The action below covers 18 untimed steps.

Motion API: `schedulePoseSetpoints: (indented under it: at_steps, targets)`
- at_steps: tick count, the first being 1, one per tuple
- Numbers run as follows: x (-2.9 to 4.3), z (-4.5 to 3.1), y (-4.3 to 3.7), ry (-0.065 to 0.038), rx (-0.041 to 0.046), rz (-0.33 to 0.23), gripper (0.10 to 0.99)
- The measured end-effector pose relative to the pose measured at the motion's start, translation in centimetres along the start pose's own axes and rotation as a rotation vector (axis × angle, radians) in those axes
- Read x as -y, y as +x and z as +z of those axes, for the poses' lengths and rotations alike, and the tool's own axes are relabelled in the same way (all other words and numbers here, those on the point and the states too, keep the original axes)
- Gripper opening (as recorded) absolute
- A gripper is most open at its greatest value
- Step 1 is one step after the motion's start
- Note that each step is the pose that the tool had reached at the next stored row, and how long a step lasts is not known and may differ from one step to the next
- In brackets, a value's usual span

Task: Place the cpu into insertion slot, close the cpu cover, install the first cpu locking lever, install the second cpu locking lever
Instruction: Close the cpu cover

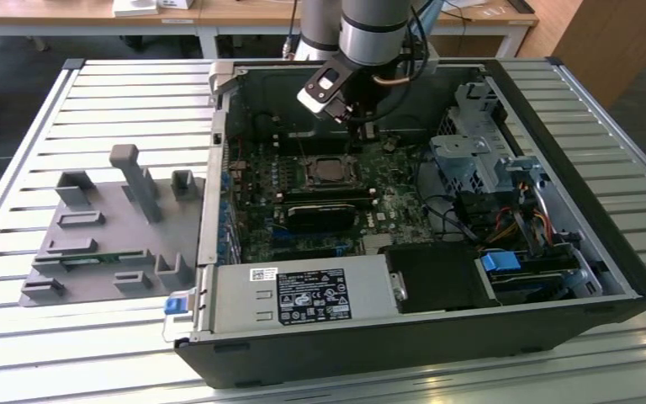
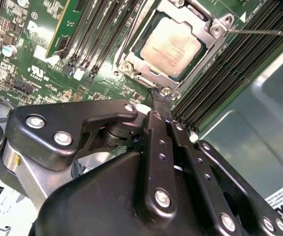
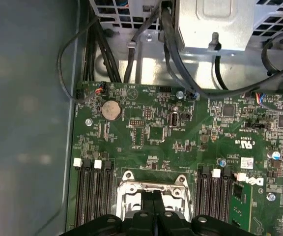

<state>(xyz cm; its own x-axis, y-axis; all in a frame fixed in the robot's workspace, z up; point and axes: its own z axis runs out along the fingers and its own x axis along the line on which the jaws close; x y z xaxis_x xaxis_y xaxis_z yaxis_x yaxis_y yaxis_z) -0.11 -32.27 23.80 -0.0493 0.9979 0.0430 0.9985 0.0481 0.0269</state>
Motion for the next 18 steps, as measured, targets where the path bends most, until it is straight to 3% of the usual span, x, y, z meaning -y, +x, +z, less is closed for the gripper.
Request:
schedulePoseSetpoints:
  at_steps: [18]
  targets:
    - [2.09, -0.01, 0.11, 0.000, -0.0001, 0.000, 0.106]
